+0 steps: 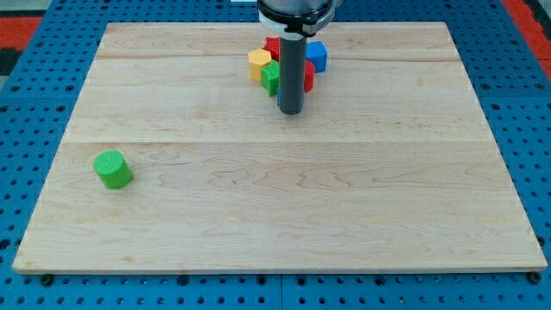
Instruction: Move green circle towards center
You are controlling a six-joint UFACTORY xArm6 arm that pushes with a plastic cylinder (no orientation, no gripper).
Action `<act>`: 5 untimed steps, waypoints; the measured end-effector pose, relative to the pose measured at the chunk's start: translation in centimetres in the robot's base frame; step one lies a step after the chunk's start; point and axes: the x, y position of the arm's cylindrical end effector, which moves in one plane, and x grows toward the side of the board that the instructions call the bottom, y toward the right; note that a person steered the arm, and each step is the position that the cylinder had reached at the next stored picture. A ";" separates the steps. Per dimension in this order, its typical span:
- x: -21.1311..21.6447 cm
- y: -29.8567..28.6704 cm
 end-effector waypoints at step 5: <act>14.1 -4.2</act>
